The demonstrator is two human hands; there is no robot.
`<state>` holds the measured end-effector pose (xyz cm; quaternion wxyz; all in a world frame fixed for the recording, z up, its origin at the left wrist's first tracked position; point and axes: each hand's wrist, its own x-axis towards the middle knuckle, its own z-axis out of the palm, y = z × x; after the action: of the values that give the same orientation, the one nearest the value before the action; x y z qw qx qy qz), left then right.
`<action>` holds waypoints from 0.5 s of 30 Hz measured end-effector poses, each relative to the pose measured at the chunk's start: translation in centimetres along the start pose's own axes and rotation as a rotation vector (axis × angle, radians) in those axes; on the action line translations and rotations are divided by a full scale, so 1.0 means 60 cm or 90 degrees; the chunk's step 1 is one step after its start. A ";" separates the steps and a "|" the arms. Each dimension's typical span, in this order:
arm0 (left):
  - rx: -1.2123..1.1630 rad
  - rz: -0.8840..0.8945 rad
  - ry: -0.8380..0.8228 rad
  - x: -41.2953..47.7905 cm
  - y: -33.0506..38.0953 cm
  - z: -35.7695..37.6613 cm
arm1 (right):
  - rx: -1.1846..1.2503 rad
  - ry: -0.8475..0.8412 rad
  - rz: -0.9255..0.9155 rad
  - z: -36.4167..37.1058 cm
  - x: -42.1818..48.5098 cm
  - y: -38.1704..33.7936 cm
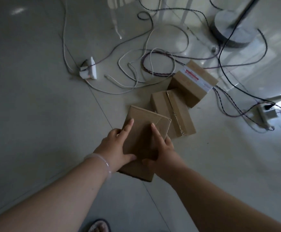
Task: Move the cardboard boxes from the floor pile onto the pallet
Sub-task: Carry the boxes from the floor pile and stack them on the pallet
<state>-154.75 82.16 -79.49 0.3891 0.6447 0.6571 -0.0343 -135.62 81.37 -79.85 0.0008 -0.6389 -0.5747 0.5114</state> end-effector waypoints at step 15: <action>-0.198 -0.118 0.300 -0.494 0.148 -0.386 | -0.249 -0.037 -0.327 -0.195 -0.388 -0.474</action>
<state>-161.80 71.96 -42.88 0.3155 0.5048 0.7827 0.1819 -144.57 80.77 -42.34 -0.0092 -0.4466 -0.8040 0.3925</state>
